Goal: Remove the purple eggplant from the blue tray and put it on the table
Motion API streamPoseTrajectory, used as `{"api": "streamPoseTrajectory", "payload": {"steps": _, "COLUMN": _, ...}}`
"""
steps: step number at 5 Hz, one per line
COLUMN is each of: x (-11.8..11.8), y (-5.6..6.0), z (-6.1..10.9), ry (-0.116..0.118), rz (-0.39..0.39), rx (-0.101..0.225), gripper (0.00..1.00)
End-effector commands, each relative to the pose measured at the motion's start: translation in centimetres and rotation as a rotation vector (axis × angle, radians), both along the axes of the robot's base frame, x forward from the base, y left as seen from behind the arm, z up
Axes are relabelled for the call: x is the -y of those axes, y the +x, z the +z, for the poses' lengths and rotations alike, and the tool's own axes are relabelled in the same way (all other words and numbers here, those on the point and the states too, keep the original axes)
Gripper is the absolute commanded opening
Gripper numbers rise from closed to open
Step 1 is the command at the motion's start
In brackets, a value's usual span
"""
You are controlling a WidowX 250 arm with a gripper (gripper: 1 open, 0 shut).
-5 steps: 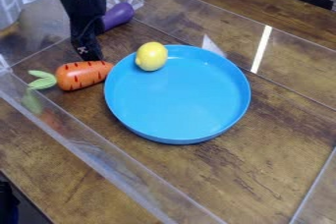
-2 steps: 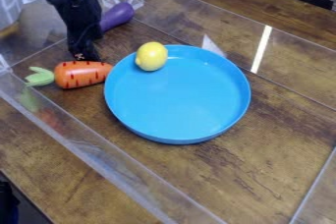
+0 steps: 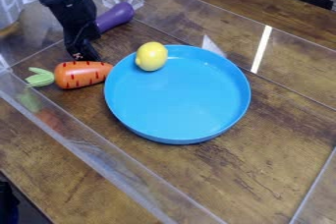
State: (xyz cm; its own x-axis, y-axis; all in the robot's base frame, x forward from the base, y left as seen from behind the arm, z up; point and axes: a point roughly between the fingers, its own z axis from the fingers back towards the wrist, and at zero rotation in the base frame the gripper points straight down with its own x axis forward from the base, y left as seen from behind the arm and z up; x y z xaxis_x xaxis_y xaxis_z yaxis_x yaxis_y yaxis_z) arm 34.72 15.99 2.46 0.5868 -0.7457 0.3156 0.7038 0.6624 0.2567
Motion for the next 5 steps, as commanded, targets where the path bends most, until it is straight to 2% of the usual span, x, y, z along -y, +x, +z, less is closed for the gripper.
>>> {"api": "streamPoseTrajectory", "payload": {"steps": 1, "x": -1.6, "y": -1.0, "z": -0.1, "ry": -0.01, "rz": 0.009, "rx": 0.005, "gripper": 1.0}}
{"api": "streamPoseTrajectory", "payload": {"steps": 3, "x": -2.7, "y": -2.0, "z": 0.6, "ry": -0.048, "rz": 0.051, "rx": 0.01, "gripper": 1.0}}
{"api": "streamPoseTrajectory", "payload": {"steps": 5, "x": -2.2, "y": -1.9, "z": 0.6, "ry": -0.068, "rz": -0.044, "rx": 0.008, "gripper": 1.0}}
